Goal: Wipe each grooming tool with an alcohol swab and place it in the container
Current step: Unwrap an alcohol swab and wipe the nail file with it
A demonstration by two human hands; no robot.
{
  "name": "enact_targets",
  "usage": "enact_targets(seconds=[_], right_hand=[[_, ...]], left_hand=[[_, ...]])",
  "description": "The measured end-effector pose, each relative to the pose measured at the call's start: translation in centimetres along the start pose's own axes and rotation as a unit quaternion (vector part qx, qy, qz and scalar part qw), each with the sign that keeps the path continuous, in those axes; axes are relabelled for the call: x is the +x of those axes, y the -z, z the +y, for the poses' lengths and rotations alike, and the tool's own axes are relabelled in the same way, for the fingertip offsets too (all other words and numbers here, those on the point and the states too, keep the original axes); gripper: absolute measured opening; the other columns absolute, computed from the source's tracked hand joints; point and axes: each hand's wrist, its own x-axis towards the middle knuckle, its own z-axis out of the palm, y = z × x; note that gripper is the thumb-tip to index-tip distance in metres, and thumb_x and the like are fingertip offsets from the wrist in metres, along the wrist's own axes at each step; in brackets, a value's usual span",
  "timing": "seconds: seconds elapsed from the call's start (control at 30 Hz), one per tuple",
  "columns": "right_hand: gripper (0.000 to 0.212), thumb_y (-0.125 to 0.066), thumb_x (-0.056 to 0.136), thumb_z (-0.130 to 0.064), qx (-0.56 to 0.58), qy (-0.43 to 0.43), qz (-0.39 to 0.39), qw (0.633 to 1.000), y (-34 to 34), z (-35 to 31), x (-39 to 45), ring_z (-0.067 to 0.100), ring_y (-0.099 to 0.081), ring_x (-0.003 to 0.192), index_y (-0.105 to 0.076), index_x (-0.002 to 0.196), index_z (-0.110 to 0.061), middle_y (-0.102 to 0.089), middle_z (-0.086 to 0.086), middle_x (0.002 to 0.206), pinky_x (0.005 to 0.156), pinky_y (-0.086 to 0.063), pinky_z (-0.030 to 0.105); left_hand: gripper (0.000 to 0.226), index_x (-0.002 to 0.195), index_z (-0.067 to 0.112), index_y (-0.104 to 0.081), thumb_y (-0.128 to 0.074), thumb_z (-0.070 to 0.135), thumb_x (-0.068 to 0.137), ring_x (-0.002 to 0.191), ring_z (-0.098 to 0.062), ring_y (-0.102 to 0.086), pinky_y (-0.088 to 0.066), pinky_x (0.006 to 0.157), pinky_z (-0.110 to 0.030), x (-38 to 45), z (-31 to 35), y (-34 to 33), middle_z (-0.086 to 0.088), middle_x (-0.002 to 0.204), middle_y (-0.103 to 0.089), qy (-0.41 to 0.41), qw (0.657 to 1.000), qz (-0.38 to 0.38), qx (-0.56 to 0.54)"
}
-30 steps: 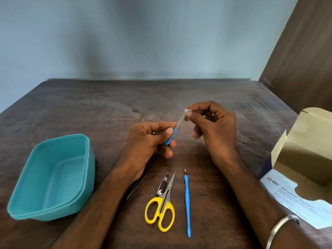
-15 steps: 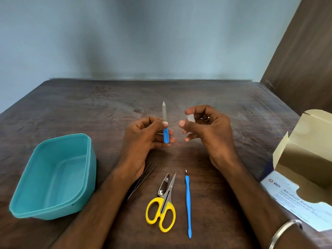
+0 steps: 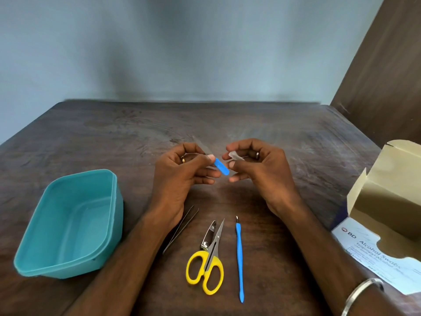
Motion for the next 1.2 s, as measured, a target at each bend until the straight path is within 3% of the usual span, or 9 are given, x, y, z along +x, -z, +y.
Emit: enact_targets(seconds=[0.13, 0.33, 0.47, 0.63, 0.8, 0.9, 1.0, 1.1, 1.2], right_hand=[[0.025, -0.076, 0.078, 0.009, 0.015, 0.003, 0.000, 1.000, -0.2, 0.0, -0.1, 0.020, -0.075, 0.077, -0.071, 0.099, -0.003, -0.075, 0.020, 0.091, 0.056, -0.060, 0.029], [0.019, -0.069, 0.088, 0.001, 0.018, -0.006, -0.005, 1.000, -0.1, 0.1, 0.0, 0.015, -0.076, 0.082, -0.070, 0.103, -0.010, -0.079, 0.006, 0.091, 0.061, -0.062, 0.031], [0.009, -0.071, 0.088, -0.006, -0.018, 0.017, 0.021, 0.999, -0.2, 0.1, -0.1, 0.014, -0.073, 0.074, -0.074, 0.092, -0.012, -0.077, 0.005, 0.085, 0.051, -0.058, 0.030], [0.014, -0.075, 0.085, -0.012, -0.046, 0.041, 0.033, 0.998, -0.3, -0.1, -0.3, 0.016, -0.070, 0.063, -0.076, 0.097, -0.019, -0.078, 0.001, 0.083, 0.044, -0.050, 0.030], [0.004, -0.076, 0.085, -0.019, -0.092, 0.057, 0.026, 0.994, -0.6, 0.2, -0.4, 0.016, -0.072, 0.070, -0.078, 0.088, -0.021, -0.077, -0.001, 0.078, 0.042, -0.046, 0.024], [0.008, -0.075, 0.086, -0.018, -0.106, 0.064, 0.008, 0.992, -0.7, 0.2, -0.3, 0.004, -0.068, 0.070, -0.080, 0.093, -0.019, -0.077, -0.005, 0.081, 0.051, -0.044, 0.012], [0.008, -0.073, 0.087, -0.026, -0.114, 0.055, -0.027, 0.992, -0.9, -0.3, -0.6, -0.003, -0.065, 0.066, -0.079, 0.092, -0.026, -0.076, -0.014, 0.077, 0.053, -0.043, 0.009], [0.011, -0.066, 0.087, -0.043, -0.125, 0.041, -0.031, 0.991, -1.0, -0.8, -1.0, -0.001, -0.064, 0.064, -0.075, 0.086, -0.037, -0.075, -0.012, 0.078, 0.050, -0.047, 0.015], [0.013, -0.064, 0.093, -0.038, -0.121, 0.024, -0.008, 0.992, -1.0, -0.9, -0.9, 0.001, -0.065, 0.065, -0.076, 0.087, -0.035, -0.075, -0.010, 0.083, 0.047, -0.050, 0.021]], left_hand=[[0.008, 0.087, 0.007, -0.064, -0.070, 0.002, 0.085, 0.070, -0.033, -0.074, -0.060, 0.060, -0.035, 0.0, 0.0, 0.0, -0.018, 0.082, -0.075, -0.003, 1.000, -0.004, 0.010], [0.011, 0.088, 0.010, -0.065, -0.072, 0.003, 0.083, 0.069, -0.032, -0.074, -0.060, 0.060, -0.033, 0.2, -0.1, 0.1, -0.018, 0.082, -0.075, -0.005, 1.000, 0.016, -0.010], [0.007, 0.090, 0.009, -0.067, -0.072, 0.007, 0.085, 0.071, -0.032, -0.074, -0.059, 0.059, -0.031, 0.2, -0.1, 0.1, -0.016, 0.083, -0.076, -0.010, 1.000, 0.007, 0.003], [0.012, 0.095, 0.004, -0.070, -0.073, 0.010, 0.085, 0.072, -0.031, -0.073, -0.060, 0.062, -0.034, 0.2, -0.3, 0.1, -0.015, 0.083, -0.075, -0.011, 1.000, -0.003, 0.018], [0.013, 0.093, 0.000, -0.071, -0.074, 0.007, 0.082, 0.069, -0.028, -0.071, -0.059, 0.060, -0.032, 0.2, -0.5, 0.1, -0.016, 0.081, -0.074, -0.014, 1.000, -0.006, 0.012], [0.016, 0.096, 0.000, -0.071, -0.075, 0.008, 0.082, 0.072, -0.028, -0.072, -0.060, 0.061, -0.031, 0.2, -0.5, 0.1, -0.015, 0.084, -0.075, -0.020, 1.000, -0.001, 0.023], [0.016, 0.097, 0.005, -0.072, -0.075, 0.010, 0.082, 0.074, -0.028, -0.073, -0.060, 0.060, -0.031, 0.2, -0.6, 0.2, -0.012, 0.086, -0.075, -0.031, 0.999, 0.017, 0.036], [0.016, 0.097, 0.008, -0.072, -0.076, 0.013, 0.082, 0.075, -0.025, -0.073, -0.060, 0.060, -0.030, 0.3, -0.6, 0.3, -0.009, 0.086, -0.075, -0.040, 0.997, 0.035, 0.048], [0.016, 0.096, 0.008, -0.073, -0.076, 0.012, 0.081, 0.072, -0.022, -0.072, -0.060, 0.061, -0.028, 0.4, -0.6, 0.3, -0.009, 0.084, -0.075, -0.038, 0.997, 0.041, 0.051]])
